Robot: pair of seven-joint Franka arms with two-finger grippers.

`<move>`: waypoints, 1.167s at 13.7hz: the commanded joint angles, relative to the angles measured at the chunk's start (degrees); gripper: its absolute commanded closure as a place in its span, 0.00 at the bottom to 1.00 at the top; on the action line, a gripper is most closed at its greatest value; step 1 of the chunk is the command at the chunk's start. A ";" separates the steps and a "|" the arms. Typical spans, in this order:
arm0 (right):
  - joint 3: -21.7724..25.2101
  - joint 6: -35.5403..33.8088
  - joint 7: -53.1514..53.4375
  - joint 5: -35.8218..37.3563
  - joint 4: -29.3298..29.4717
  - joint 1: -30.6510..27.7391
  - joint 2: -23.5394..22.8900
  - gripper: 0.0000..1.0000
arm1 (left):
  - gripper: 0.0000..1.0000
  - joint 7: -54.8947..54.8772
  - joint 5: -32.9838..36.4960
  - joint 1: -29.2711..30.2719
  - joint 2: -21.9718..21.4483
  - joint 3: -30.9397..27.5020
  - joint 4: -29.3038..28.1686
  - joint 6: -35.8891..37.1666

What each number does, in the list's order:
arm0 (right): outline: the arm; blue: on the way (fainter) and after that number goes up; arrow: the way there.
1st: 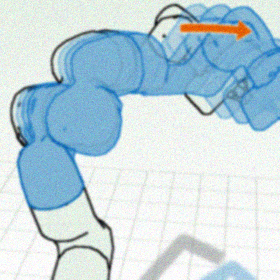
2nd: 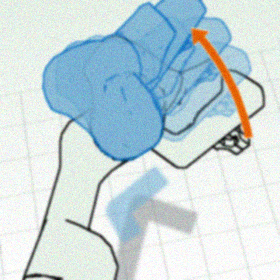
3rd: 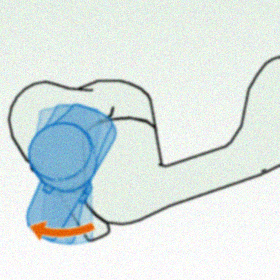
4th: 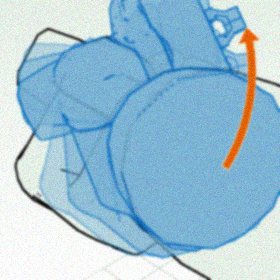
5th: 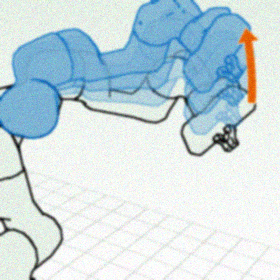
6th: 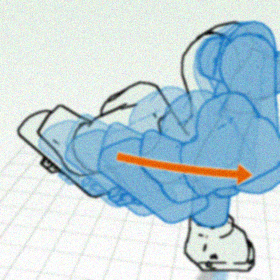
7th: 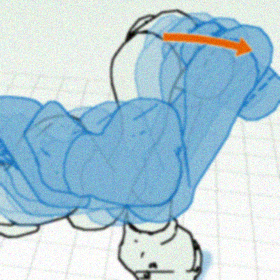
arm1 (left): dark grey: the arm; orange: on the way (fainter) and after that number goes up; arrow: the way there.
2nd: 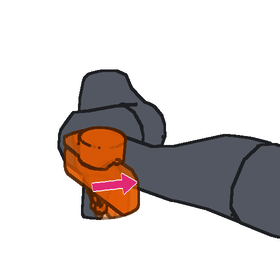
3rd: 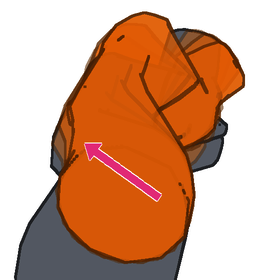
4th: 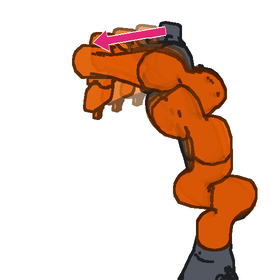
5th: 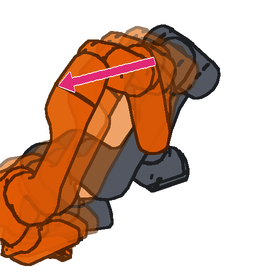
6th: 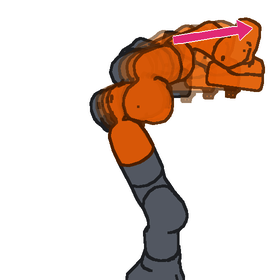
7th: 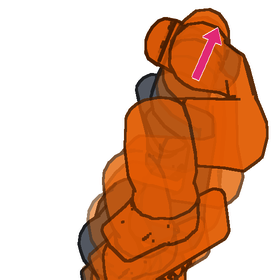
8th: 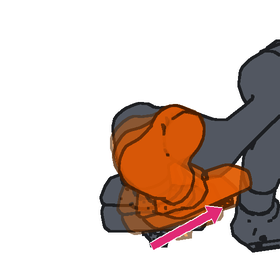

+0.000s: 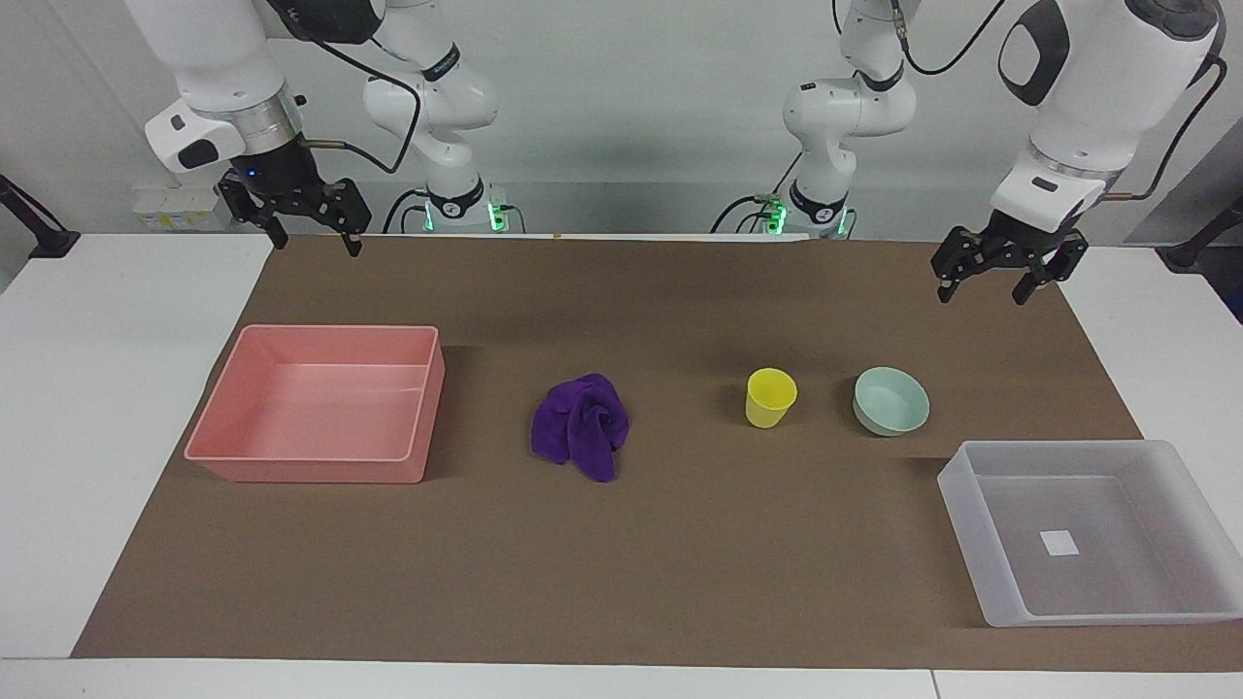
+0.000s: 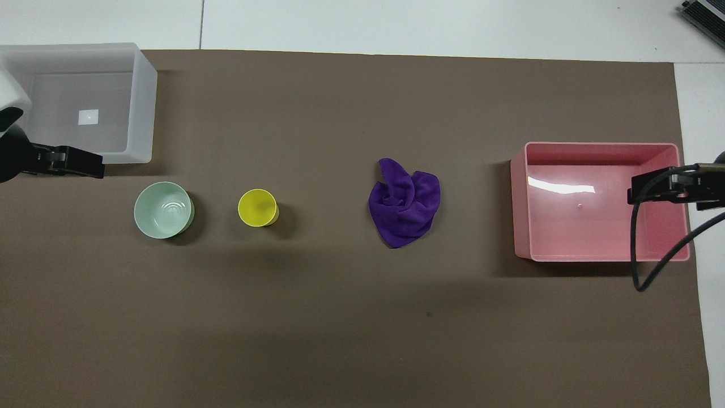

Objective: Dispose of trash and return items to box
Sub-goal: 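Reach the left gripper to the green bowl while the right gripper reaches the cloth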

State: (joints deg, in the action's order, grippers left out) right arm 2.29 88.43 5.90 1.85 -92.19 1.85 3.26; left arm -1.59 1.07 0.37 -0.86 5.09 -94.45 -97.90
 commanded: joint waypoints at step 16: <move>-0.27 13.68 -0.89 -0.79 -5.90 7.80 -2.81 0.00 | 0.00 0.45 -0.37 1.21 -1.34 -0.25 -10.39 -12.29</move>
State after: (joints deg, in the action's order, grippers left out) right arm 2.11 98.45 5.73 1.59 -96.76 7.99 2.07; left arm -1.55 1.07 0.55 -0.84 4.85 -99.62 -105.35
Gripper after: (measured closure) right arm 0.000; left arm 0.000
